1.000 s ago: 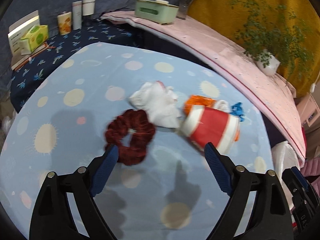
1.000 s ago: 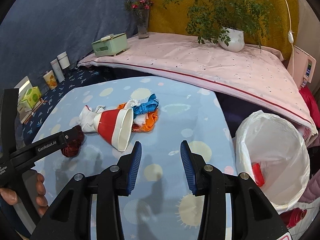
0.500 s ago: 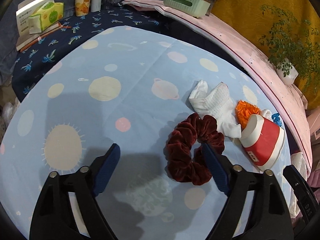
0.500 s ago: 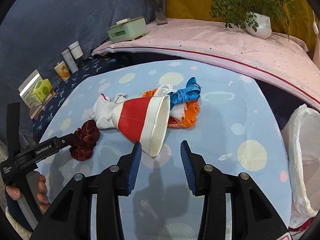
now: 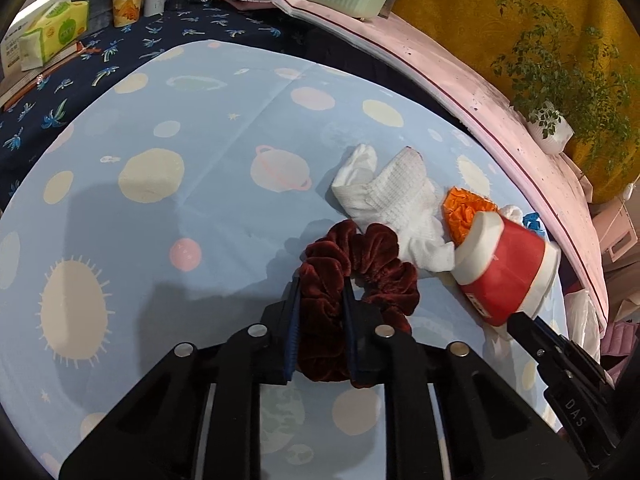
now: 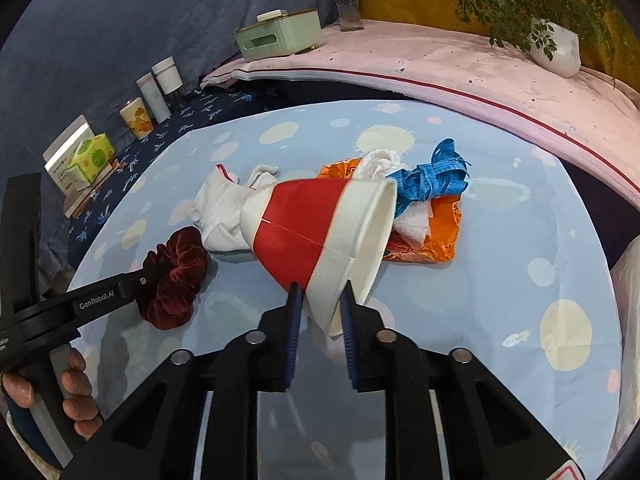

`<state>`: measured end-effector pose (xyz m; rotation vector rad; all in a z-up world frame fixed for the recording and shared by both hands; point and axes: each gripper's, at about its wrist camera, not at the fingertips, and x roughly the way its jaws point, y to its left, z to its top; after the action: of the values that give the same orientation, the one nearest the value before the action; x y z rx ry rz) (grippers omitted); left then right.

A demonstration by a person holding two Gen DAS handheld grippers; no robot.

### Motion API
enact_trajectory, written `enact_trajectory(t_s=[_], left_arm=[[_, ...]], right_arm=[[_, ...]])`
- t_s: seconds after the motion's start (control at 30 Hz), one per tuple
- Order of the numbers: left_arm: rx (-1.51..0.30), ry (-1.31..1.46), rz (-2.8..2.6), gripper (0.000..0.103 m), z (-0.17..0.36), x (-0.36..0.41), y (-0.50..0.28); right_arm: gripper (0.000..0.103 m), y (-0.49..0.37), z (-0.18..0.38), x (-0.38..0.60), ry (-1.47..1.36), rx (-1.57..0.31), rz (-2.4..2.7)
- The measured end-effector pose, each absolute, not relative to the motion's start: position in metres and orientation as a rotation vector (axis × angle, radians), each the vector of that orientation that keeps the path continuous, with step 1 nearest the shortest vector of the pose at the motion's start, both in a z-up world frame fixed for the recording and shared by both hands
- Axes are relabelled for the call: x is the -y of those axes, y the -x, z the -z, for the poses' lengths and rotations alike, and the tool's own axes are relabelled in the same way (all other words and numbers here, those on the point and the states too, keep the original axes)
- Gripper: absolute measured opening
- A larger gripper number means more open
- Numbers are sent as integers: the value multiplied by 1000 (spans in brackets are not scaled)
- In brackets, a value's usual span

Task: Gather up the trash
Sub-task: 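Grasp the dark red scrunchie with the left tool while the right tool grasps the red-white cup, then carry the scrunchie and cup over the bin and open both tools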

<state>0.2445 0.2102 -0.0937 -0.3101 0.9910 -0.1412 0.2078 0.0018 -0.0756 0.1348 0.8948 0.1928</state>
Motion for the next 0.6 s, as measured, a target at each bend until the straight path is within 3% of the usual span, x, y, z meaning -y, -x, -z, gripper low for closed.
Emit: enact_trajectory(t_s=[0.17,0.6], left_arm=[[-959,299,148,15,77,-202,-237],[-829,229,304,15,-6,-119,-202]], right_arm=[[3,-195,58,-1,-138,-855,-218],[3,-143,-30,52,-135,-672,-133]])
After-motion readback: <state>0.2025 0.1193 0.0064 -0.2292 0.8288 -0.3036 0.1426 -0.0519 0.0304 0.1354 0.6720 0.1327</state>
